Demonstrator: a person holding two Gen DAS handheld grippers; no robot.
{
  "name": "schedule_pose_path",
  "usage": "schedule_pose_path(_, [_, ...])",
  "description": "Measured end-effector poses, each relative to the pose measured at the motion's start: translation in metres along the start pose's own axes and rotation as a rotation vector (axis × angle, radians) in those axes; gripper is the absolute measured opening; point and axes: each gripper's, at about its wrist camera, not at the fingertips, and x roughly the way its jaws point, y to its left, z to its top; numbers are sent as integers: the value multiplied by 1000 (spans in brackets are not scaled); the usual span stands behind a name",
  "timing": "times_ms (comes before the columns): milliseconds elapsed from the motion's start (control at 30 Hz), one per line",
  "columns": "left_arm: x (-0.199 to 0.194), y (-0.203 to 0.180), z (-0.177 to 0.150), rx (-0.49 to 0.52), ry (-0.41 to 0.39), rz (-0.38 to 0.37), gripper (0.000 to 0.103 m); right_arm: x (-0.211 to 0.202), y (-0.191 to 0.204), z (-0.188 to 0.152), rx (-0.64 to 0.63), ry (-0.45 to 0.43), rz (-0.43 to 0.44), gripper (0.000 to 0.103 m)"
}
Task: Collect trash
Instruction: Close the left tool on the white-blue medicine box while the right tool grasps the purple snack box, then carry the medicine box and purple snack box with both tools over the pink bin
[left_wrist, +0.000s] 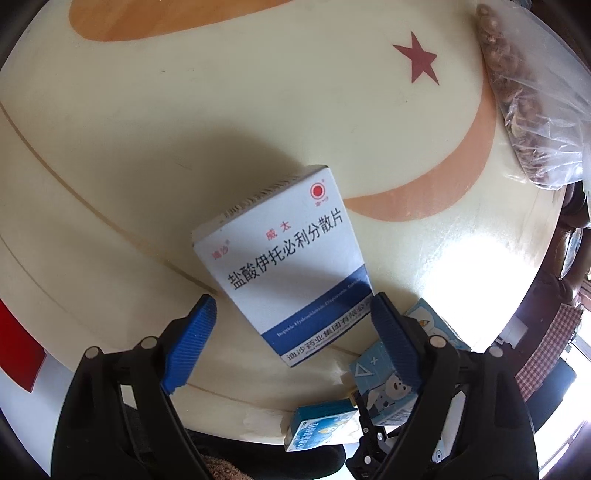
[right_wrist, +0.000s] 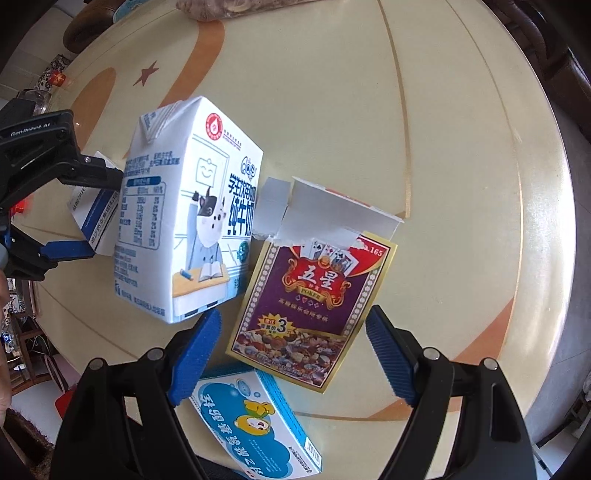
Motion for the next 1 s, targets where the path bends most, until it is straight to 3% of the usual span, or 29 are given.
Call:
schedule_pose_path(100, [1, 3, 4, -8, -8, -13, 85, 1, 2, 1, -17, -8, -14, 80])
schedule_pose_path(367, [3, 4, 10, -11, -1, 45, 85, 7, 22, -4, -56, -23, -50, 79])
schedule_pose_path(500, [3, -1, 4, 15, -8, 135, 72, 7, 37, -12, -102, -38, -97, 74])
schedule_pose_path(700, [4, -5, -5, 90, -17, 177, 67, 7, 43, -20, -121, -52, -86, 72])
schedule_pose_path(1000, [-12, -9, -25, 221, -96, 258, 67, -5, 33, -31, -135, -94, -92, 69])
